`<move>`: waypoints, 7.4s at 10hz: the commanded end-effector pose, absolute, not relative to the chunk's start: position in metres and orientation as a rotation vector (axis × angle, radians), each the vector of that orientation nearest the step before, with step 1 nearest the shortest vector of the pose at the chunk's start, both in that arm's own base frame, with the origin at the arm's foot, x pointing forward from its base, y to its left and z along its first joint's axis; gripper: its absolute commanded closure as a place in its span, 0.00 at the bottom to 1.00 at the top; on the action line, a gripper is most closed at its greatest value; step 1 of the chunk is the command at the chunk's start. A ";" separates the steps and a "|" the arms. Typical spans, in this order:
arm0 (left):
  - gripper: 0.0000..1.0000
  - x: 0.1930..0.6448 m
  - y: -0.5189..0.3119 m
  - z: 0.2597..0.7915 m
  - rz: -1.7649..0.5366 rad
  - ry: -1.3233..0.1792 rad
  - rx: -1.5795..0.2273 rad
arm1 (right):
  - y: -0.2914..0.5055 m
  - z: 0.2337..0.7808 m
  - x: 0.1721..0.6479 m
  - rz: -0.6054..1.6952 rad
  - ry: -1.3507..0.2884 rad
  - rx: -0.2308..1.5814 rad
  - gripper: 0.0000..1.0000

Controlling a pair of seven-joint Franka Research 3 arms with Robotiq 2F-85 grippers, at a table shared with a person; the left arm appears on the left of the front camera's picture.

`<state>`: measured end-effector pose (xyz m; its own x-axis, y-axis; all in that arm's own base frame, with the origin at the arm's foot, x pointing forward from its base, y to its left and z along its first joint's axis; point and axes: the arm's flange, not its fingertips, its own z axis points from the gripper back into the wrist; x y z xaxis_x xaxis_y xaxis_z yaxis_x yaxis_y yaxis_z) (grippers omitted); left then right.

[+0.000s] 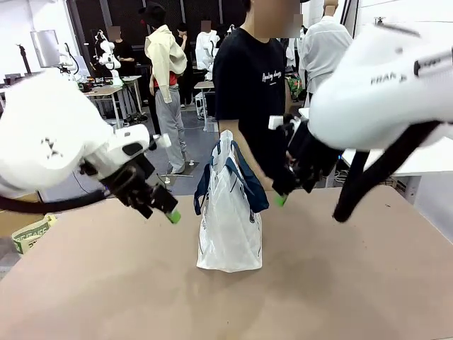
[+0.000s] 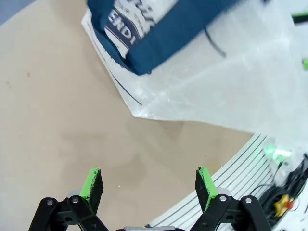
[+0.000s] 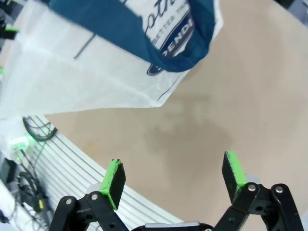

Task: Transfer purchased items from the store into the shopping bag.
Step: Open the Reusable shopping bag in the center of the table, then move the Reusable shopping bag to the right side of the table.

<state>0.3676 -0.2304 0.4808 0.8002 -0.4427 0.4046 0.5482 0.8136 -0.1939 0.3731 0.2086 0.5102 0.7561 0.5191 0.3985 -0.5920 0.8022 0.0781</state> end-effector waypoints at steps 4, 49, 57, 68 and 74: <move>0.00 0.419 -0.249 0.563 -0.439 -0.376 -0.331 | 0.238 0.626 0.444 0.517 -0.347 0.143 0.00; 1.00 0.463 -0.258 0.528 -0.272 -0.307 -0.374 | 0.266 0.546 0.520 0.398 -0.126 0.238 1.00; 1.00 0.447 -0.245 0.534 -0.399 -0.363 -0.071 | 0.235 0.545 0.512 0.505 -0.210 0.034 1.00; 1.00 0.439 -0.266 0.516 -0.418 -0.319 -0.158 | 0.239 0.516 0.495 0.605 -0.203 0.084 1.00; 1.00 0.439 -0.266 0.516 -0.418 -0.319 -0.158 | 0.247 0.527 0.503 0.594 -0.178 0.040 1.00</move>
<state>0.4378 -0.2663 0.5166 0.8639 -0.3751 0.3360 0.4244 0.9015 -0.0847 0.5018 0.2466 0.5276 0.8141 0.5494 0.1882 -0.5579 0.8299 -0.0092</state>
